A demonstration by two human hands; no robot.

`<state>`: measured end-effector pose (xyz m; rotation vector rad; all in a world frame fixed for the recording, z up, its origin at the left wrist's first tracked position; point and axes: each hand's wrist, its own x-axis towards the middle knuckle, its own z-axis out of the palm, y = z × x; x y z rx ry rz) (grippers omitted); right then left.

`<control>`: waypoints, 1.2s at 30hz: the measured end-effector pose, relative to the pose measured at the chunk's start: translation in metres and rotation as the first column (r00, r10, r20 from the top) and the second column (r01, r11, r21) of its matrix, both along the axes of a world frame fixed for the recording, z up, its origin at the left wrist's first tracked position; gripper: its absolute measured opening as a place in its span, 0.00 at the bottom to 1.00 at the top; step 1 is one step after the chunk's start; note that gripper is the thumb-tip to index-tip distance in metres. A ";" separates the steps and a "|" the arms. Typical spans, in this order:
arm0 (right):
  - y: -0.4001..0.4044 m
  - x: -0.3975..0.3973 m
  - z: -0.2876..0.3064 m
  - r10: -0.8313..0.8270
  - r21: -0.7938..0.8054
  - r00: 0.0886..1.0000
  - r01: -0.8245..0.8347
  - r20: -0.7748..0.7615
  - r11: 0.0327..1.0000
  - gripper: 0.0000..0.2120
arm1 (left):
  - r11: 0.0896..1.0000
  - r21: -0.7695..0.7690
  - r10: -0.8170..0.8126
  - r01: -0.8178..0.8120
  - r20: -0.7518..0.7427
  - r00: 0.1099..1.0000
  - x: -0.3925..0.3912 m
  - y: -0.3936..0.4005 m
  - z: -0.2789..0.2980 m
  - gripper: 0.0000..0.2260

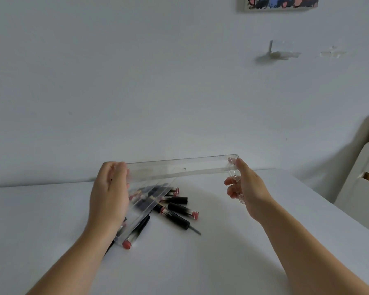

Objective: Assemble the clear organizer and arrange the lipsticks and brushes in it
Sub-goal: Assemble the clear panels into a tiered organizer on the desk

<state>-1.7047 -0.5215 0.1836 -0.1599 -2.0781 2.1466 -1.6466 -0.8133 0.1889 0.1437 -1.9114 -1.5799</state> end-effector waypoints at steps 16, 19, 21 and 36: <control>0.027 0.081 0.001 0.238 0.399 0.968 -0.188 -0.079 0.897 0.17 | 0.997 -0.062 0.042 -0.034 0.118 0.992 0.074 -0.020 0.012 0.14; 0.012 0.091 -0.005 0.237 0.411 0.966 -0.175 -0.103 0.894 0.16 | 0.996 -0.049 0.085 -0.079 0.123 0.989 0.092 -0.030 0.003 0.15; 0.003 0.097 -0.008 0.240 0.420 0.965 -0.175 -0.106 0.890 0.16 | 0.994 -0.044 0.107 -0.103 0.128 0.986 0.103 -0.037 -0.003 0.14; -0.009 0.101 -0.031 0.183 0.504 0.982 -0.131 -0.053 0.854 0.17 | 0.990 -0.086 0.135 -0.115 0.268 0.954 0.121 -0.047 -0.037 0.13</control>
